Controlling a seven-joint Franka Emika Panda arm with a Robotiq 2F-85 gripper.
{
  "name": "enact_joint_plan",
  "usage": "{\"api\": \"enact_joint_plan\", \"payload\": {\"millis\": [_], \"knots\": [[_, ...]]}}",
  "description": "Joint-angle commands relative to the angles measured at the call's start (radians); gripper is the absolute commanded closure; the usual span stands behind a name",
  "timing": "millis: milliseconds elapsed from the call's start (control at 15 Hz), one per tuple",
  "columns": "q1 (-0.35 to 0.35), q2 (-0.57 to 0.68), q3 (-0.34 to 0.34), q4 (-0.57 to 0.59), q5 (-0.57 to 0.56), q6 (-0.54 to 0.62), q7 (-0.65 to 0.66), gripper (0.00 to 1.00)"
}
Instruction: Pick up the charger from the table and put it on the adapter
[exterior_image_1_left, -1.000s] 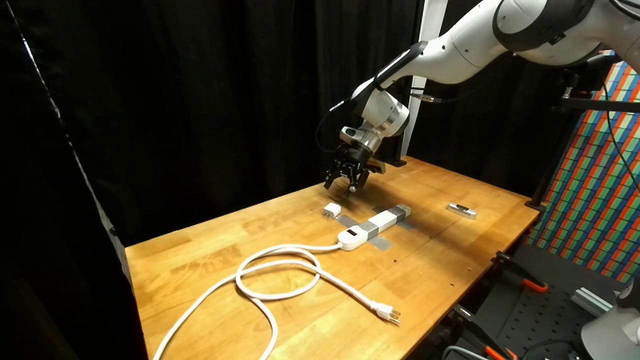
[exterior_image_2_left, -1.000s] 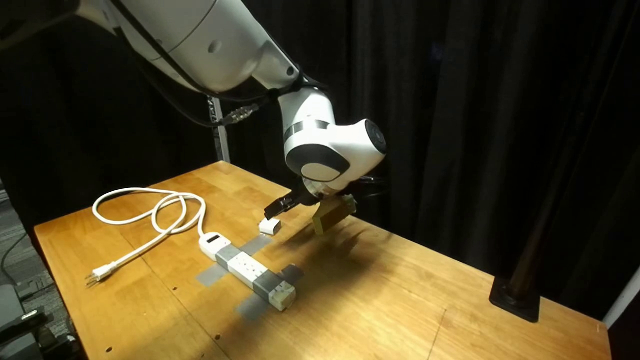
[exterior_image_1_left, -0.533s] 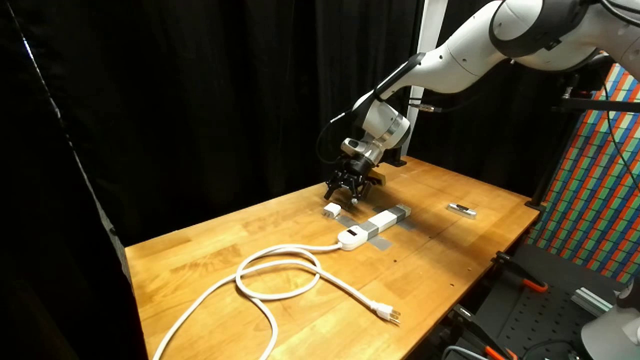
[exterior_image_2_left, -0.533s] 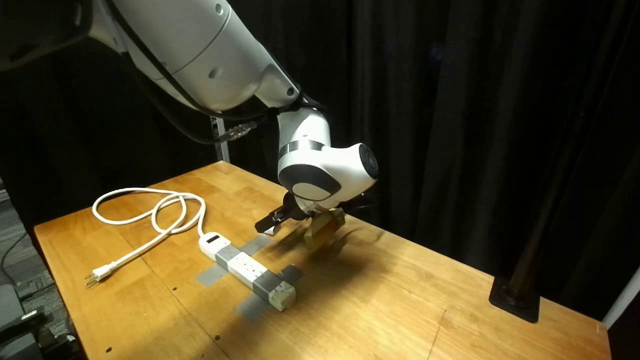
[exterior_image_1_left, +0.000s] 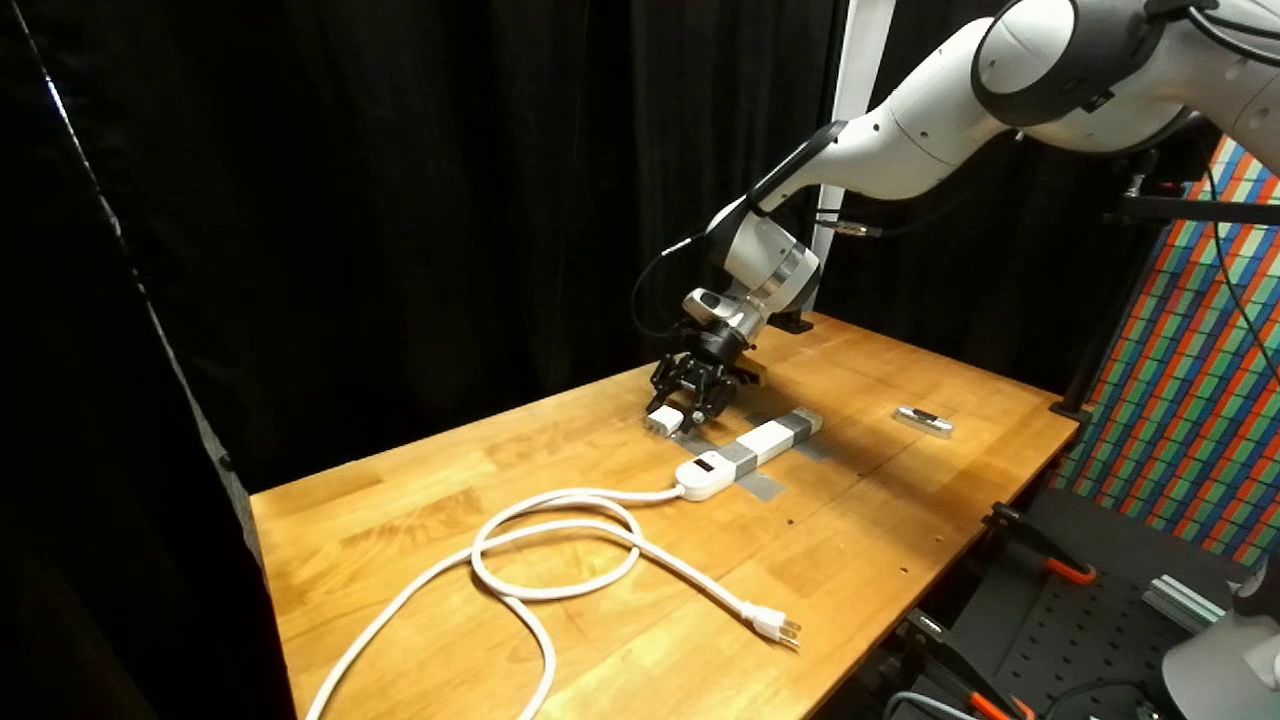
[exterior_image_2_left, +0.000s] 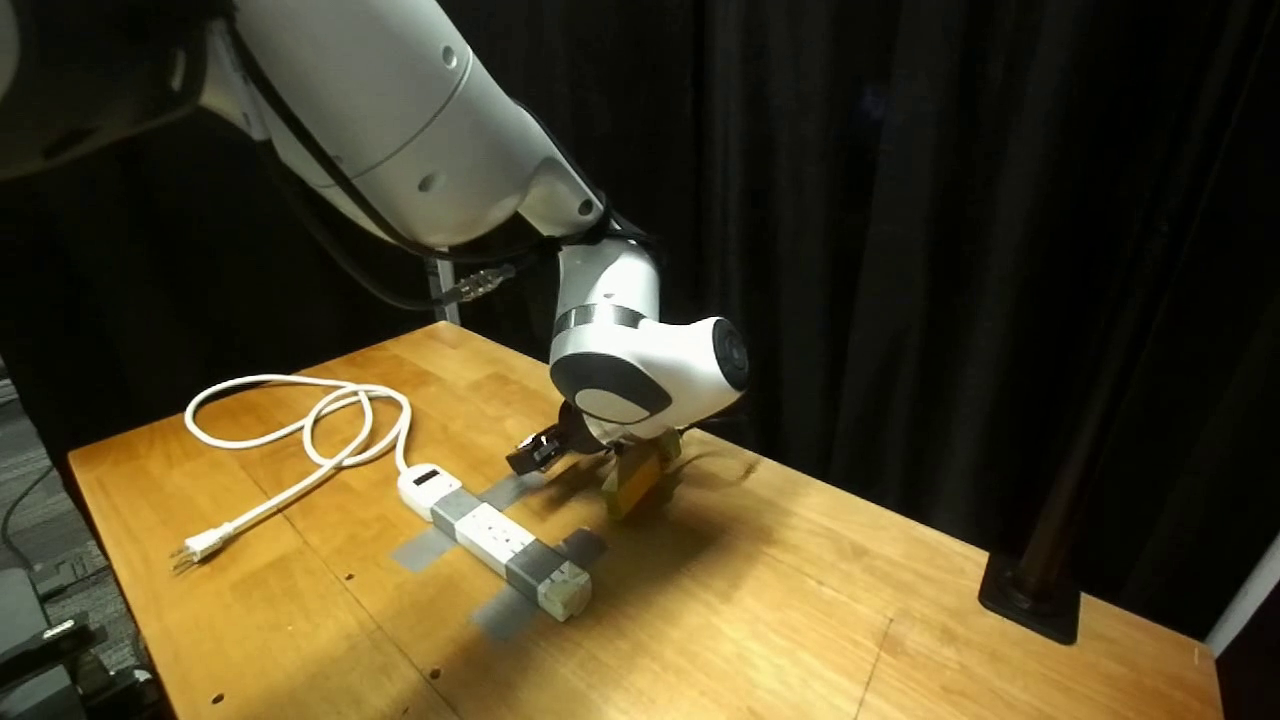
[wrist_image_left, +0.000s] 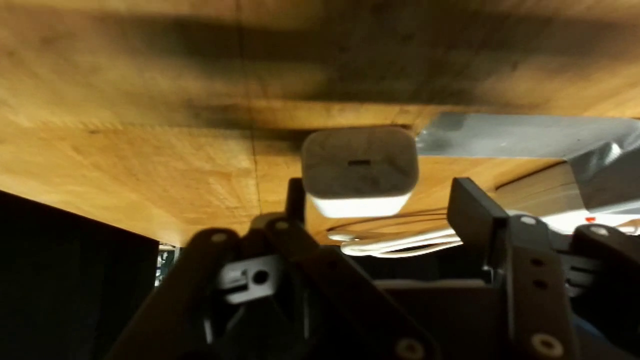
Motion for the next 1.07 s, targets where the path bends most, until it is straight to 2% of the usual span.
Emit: {"api": "enact_joint_plan", "payload": {"millis": [0, 133, 200, 267, 333, 400, 600, 667, 800, 867, 1000], "knots": [[0.011, 0.0, -0.012, -0.011, 0.039, 0.017, -0.076, 0.58], [0.014, 0.005, -0.019, -0.009, 0.041, 0.025, -0.101, 0.73], [0.016, 0.006, -0.022, -0.007, 0.043, 0.029, -0.107, 0.77], [0.019, 0.009, -0.026, -0.003, 0.043, 0.029, -0.108, 0.74], [0.019, 0.012, -0.027, 0.0, 0.045, 0.031, -0.111, 0.27], [0.02, 0.013, -0.029, 0.002, 0.046, 0.032, -0.109, 0.26], [0.024, 0.021, -0.036, 0.014, 0.048, 0.044, -0.097, 0.04], [0.024, 0.025, -0.036, 0.022, 0.05, 0.043, -0.09, 0.01], [0.026, 0.03, -0.038, 0.03, 0.052, 0.055, -0.086, 0.0], [0.026, 0.031, -0.04, 0.032, 0.05, 0.059, -0.088, 0.25], [0.027, 0.032, -0.039, 0.034, 0.049, 0.06, -0.088, 0.25]]}}
